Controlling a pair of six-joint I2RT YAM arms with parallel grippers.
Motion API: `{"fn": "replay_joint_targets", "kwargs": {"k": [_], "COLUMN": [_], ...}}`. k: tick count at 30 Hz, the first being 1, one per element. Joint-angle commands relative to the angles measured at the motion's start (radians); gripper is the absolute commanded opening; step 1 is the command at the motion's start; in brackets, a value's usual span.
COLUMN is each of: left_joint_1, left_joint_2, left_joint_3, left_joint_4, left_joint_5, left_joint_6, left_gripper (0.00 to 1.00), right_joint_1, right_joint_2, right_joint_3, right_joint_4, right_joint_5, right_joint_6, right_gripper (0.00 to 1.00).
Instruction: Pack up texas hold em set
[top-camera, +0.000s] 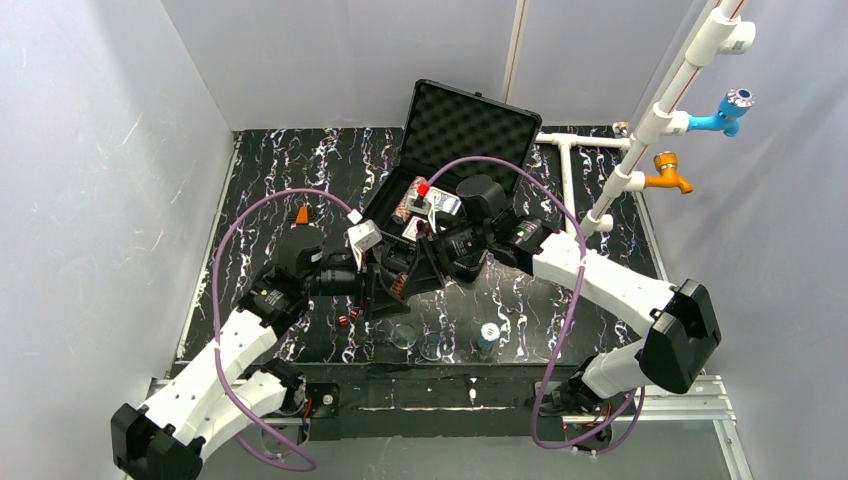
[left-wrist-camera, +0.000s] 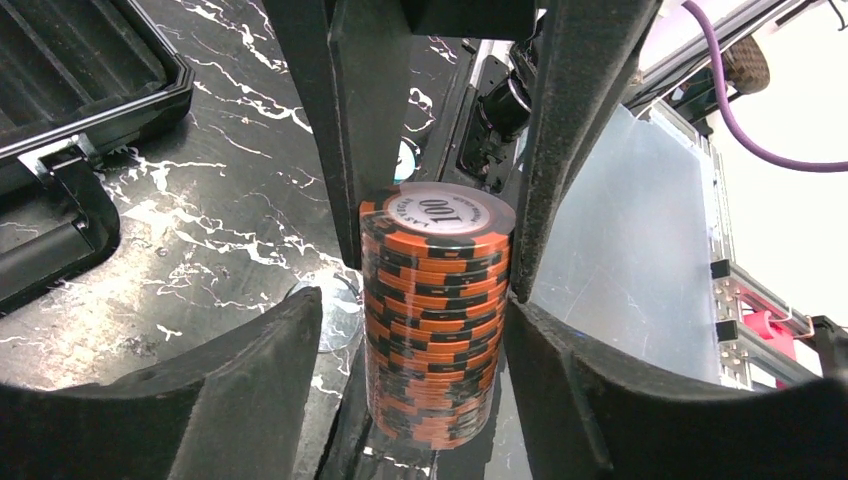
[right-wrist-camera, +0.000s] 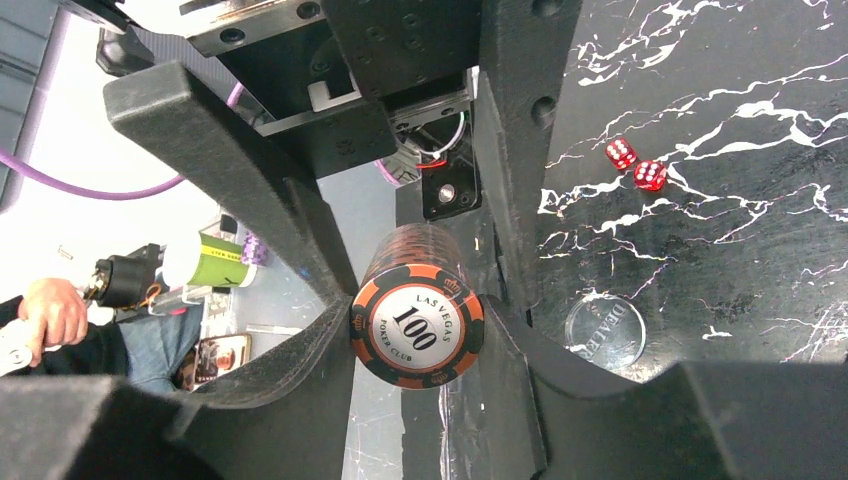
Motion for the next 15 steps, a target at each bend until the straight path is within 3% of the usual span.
{"fn": "replay_joint_targets", "kwargs": {"k": [1,4,8,9,12,15], "left_joint_1": [-0.002,-0.003,-0.002,-0.002,-0.002,-0.002], "left_joint_2": [-0.014,-0.012,-0.013,-0.015,-0.014,-0.015], "left_joint_3": [0.004,0.007,0.006,0.006,0.007,0.005], "left_joint_4": [-0.016,-0.017,-0.017,-0.017,-0.017,-0.017], "left_joint_5": [0.001,0.002,0.003,0.003,0.005,0.004], "left_joint_6": [0.008,0.006,0.006,0.005,-0.002,-0.002], "left_gripper": [0.6,0.49,0.45,0.45,0.6,0.59], "right_joint_1": [0.01,0.013,0.017,0.018,0.02,0.02], "right_joint_2": [-0.003,-0.003,0.003,0.004,0.008,0.01], "right_joint_3": [0.052,0.052,0.054,0.055,0.055,0.057], "right_joint_4": [0.031,0.026,0.018,0.014,0.011,0.003], "right_joint_5": [-0.05,-0.049,-0.049,-0.049,-0.042,-0.039], "right_joint_6": [-0.006,-0.009,-0.014,-0.014,-0.016,-0.018], "right_gripper": [0.01,0.01,0.01,0.01,0.01,0.01]}}
